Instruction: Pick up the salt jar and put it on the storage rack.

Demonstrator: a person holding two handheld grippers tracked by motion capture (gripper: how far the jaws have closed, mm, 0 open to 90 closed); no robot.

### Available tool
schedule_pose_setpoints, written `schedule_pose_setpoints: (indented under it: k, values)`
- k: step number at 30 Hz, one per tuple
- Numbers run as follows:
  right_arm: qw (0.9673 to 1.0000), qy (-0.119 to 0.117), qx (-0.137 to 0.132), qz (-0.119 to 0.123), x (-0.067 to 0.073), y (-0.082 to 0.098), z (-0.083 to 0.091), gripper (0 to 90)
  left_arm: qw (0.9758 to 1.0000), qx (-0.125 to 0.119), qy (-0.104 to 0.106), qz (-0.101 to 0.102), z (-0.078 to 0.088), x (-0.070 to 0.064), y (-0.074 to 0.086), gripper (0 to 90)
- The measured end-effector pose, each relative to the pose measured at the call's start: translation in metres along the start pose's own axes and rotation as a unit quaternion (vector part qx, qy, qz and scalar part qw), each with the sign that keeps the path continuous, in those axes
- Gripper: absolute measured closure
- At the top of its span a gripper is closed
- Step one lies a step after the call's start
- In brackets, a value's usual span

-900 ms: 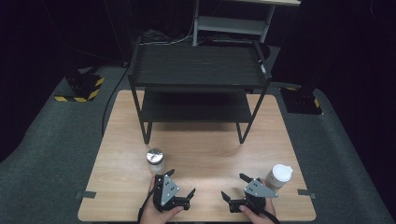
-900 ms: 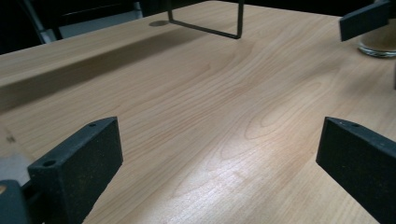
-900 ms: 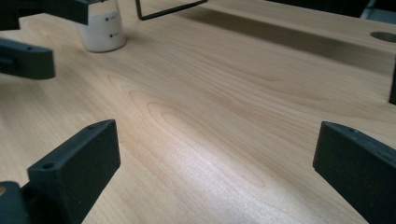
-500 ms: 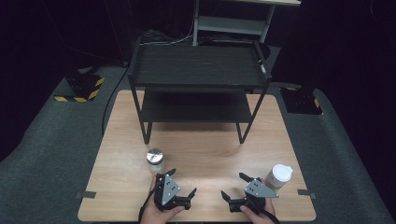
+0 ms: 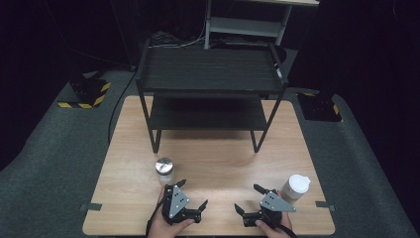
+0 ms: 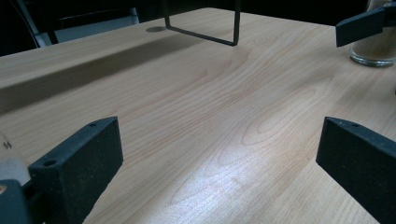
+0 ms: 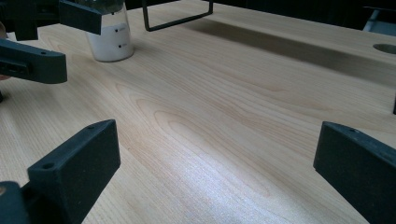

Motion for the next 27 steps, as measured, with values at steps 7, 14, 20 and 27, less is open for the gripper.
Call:
schedule_pose_setpoints:
  k: [7, 14, 20, 27]
  values:
    - [1.0000, -0.002, -0.002, 0.000, -0.001, 0.001, 0.001, 0.3, 0.9999, -0.015, 0.001, -0.006, 0.005, -0.002, -0.006, 0.8]
    - [1.0000, -0.003, -0.001, 0.000, -0.001, 0.000, 0.000, 0.2, 0.9992, -0.036, -0.013, -0.012, 0.017, 0.001, -0.013, 0.7]
    - [1.0000, -0.003, -0.002, 0.003, 0.000, 0.000, 0.001, 0.3, 0.9980, -0.052, -0.035, -0.009, 0.031, 0.010, -0.018, 0.7]
    - [1.0000, -0.002, -0.002, 0.002, 0.000, 0.000, 0.001, 0.2, 0.9958, -0.068, -0.060, -0.014, 0.043, 0.019, -0.022, 0.7]
Point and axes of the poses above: each handheld gripper's, and its own axes: z roughly backward along the jaws, y roughly out of its underside, x roughly to its left, the point moved 3 cm from there along -z, roughly forward along the jaws, and after that the axes turned 12 degrees about -x, right-handed, at the moved point
